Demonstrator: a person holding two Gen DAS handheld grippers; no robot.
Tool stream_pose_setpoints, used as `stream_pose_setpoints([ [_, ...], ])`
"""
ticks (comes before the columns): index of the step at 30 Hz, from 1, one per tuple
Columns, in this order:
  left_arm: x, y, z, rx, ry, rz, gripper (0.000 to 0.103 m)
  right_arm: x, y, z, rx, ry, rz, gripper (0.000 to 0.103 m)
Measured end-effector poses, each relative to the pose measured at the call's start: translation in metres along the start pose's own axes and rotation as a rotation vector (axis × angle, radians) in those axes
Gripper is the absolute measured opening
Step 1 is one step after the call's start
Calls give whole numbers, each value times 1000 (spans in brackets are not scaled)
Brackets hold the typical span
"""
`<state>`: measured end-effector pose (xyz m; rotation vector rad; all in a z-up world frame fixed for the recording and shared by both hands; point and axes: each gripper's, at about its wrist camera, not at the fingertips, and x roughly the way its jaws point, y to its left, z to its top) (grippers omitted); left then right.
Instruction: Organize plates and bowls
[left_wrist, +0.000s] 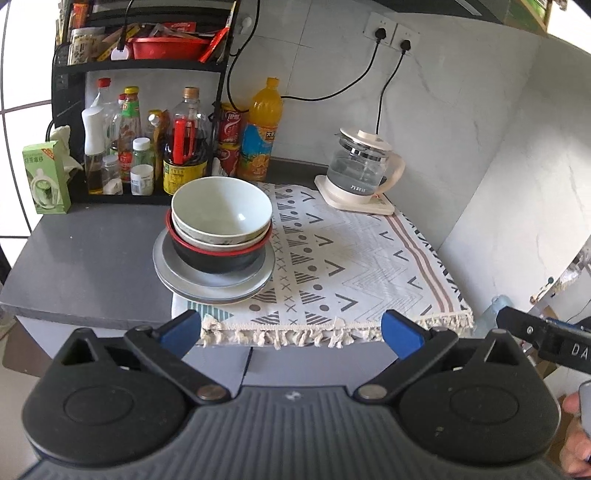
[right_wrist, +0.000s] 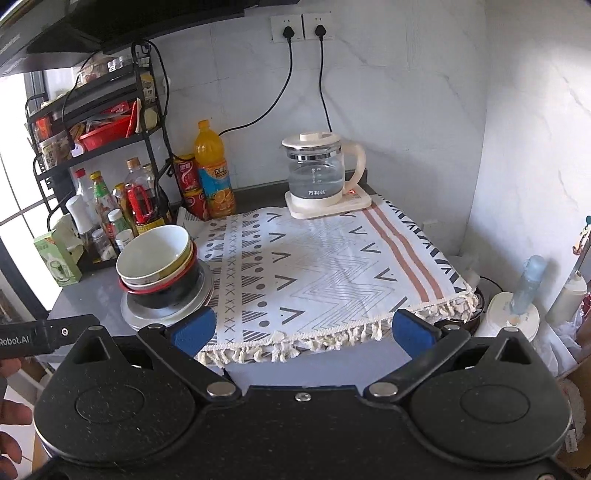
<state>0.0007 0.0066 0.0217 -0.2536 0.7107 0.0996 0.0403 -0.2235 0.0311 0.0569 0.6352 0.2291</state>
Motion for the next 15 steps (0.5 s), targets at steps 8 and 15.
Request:
stream_pose_setpoints([
  [8, -4, 1, -8, 36, -6, 46, 103, 1, -3, -8, 15, 8, 8, 103],
  [15, -7, 6, -9, 42, -9, 57, 103, 5, -3, -11, 28, 18, 16, 103],
])
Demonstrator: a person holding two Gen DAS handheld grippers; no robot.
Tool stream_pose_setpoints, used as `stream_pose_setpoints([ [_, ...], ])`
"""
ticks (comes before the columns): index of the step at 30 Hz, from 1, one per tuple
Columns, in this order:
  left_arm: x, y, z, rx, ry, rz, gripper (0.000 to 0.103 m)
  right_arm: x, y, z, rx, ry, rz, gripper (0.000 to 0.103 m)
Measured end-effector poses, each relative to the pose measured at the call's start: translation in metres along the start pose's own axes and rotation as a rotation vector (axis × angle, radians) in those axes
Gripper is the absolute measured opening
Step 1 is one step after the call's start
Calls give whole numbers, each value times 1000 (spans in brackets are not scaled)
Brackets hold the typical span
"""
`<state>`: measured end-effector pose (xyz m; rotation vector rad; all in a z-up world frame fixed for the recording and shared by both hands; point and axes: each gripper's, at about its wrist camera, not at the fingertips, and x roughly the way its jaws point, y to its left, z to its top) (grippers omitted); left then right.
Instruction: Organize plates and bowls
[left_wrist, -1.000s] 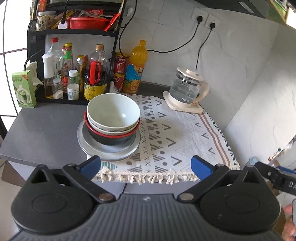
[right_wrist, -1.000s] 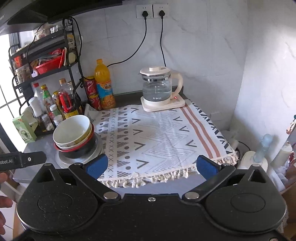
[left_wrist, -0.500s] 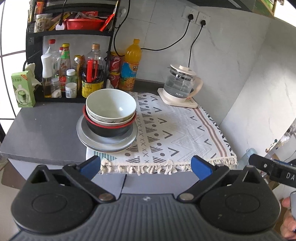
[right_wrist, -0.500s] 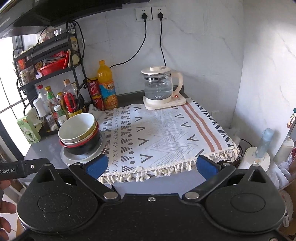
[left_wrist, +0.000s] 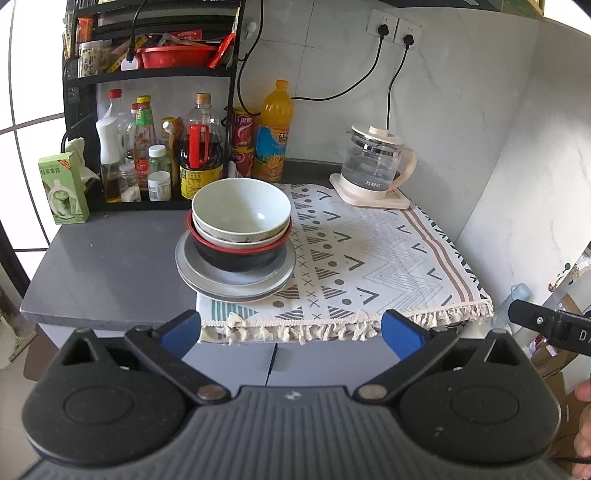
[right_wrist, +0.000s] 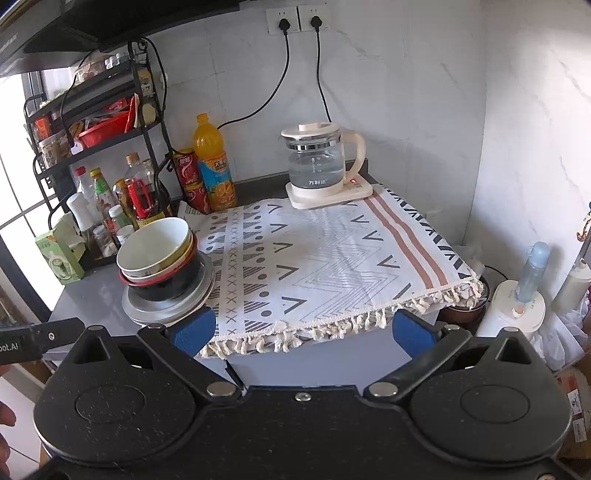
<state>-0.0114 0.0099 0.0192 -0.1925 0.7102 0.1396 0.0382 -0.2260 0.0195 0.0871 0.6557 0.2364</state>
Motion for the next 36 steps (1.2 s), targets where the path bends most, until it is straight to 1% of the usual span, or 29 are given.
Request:
stream_pose_setpoints([
  [7, 1, 0, 0, 1, 10, 1, 103, 4, 5, -3, -17, 21, 2, 103],
  [16, 6, 2, -1, -11, 21, 24, 103, 5, 5, -2, -23, 29, 17, 103],
  [36, 14, -4, -1, -15, 31, 16, 103, 7, 0, -2, -44, 41, 15, 103],
])
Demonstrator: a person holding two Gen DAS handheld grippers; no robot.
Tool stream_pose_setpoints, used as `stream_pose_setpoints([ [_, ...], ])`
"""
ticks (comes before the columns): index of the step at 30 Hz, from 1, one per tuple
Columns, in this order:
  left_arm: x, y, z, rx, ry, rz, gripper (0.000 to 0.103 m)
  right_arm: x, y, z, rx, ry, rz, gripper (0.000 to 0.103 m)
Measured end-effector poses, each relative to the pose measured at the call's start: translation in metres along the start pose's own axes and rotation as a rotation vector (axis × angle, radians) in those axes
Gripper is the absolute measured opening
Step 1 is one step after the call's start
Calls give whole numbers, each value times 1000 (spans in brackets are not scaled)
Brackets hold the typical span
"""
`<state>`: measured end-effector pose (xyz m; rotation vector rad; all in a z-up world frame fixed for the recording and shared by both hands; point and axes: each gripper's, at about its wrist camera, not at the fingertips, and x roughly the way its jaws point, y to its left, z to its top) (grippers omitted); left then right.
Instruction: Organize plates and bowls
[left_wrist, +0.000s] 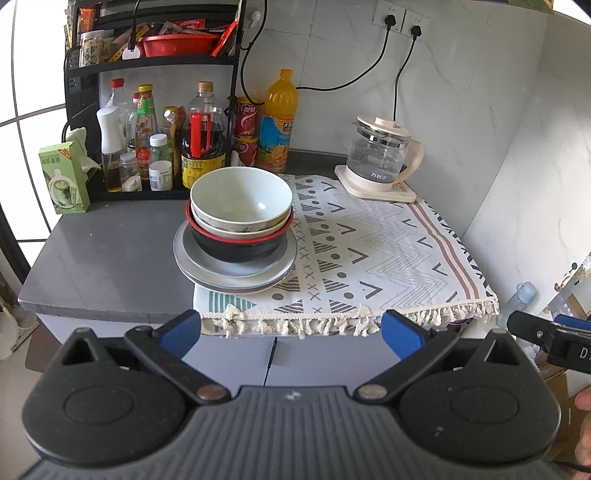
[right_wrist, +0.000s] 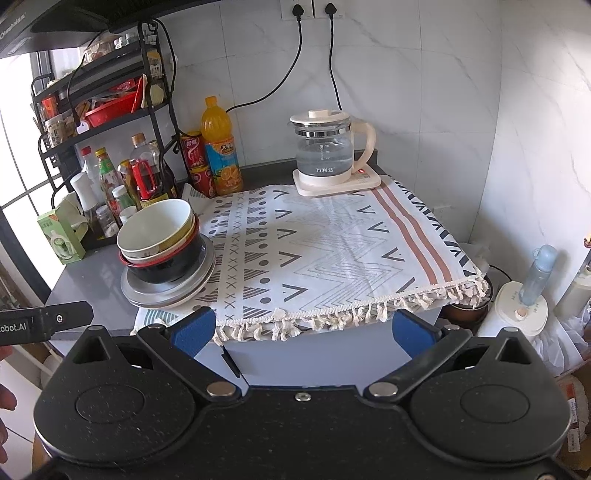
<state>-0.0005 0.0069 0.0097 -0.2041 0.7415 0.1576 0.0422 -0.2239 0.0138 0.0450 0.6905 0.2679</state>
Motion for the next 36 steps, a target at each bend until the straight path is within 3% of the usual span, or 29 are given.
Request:
stream_pose_setpoints([
  [36, 18, -9, 8, 10, 2, -18, 103, 14, -13, 8, 4, -2, -32, 103],
])
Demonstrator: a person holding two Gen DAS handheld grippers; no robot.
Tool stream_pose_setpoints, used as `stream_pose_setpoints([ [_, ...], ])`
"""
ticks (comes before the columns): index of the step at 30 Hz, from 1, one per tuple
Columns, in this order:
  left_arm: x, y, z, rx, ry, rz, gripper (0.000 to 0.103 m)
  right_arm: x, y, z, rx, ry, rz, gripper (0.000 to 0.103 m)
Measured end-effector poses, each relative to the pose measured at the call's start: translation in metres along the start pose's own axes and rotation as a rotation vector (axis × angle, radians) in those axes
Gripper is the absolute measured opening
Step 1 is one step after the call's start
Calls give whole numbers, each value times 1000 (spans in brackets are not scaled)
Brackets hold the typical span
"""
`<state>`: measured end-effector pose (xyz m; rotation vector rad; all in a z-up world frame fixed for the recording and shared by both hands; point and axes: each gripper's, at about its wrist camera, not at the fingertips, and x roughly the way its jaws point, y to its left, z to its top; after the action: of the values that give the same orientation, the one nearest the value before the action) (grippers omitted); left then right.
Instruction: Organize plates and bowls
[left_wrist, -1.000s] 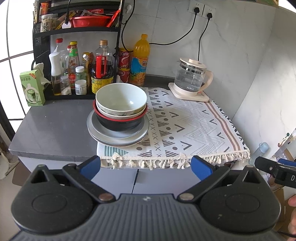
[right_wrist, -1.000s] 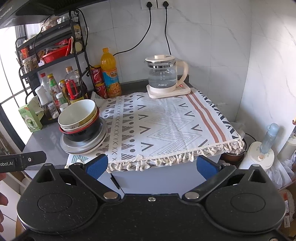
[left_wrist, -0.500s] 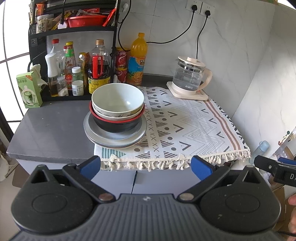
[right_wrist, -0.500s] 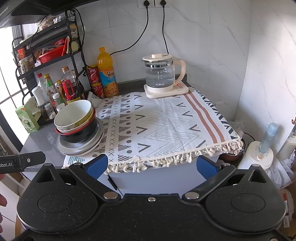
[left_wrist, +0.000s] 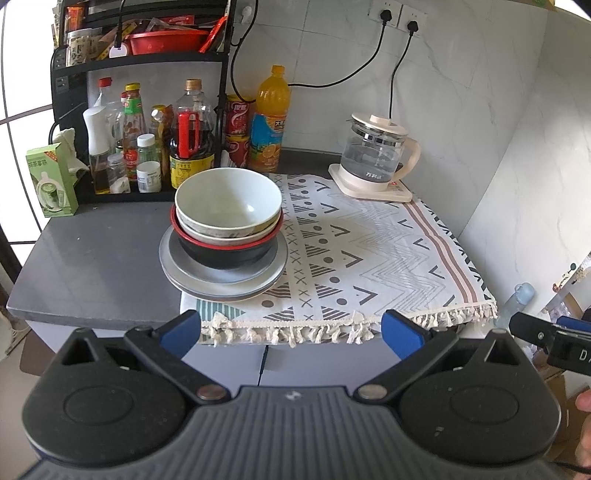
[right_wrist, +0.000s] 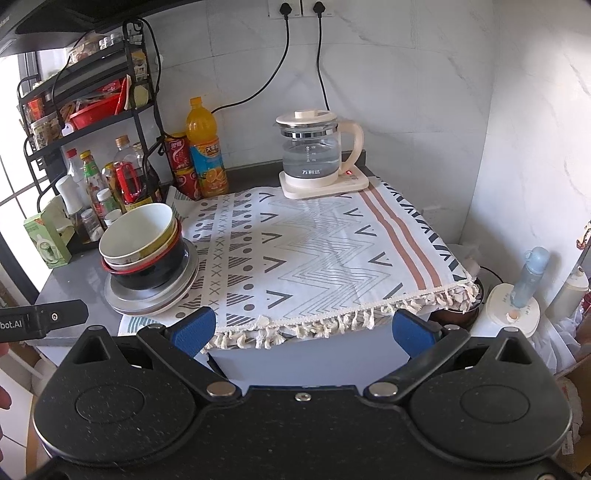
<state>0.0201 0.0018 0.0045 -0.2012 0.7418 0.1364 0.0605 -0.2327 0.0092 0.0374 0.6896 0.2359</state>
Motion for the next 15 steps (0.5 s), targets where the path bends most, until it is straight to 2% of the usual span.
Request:
stream_pose_setpoints([
  [7, 0, -3, 0, 23, -11, -15, 103, -3, -2, 0, 6, -6, -9, 103],
  [15, -5, -6, -3, 51, -21, 14, 103, -4, -2, 0, 10, -2, -3, 103],
])
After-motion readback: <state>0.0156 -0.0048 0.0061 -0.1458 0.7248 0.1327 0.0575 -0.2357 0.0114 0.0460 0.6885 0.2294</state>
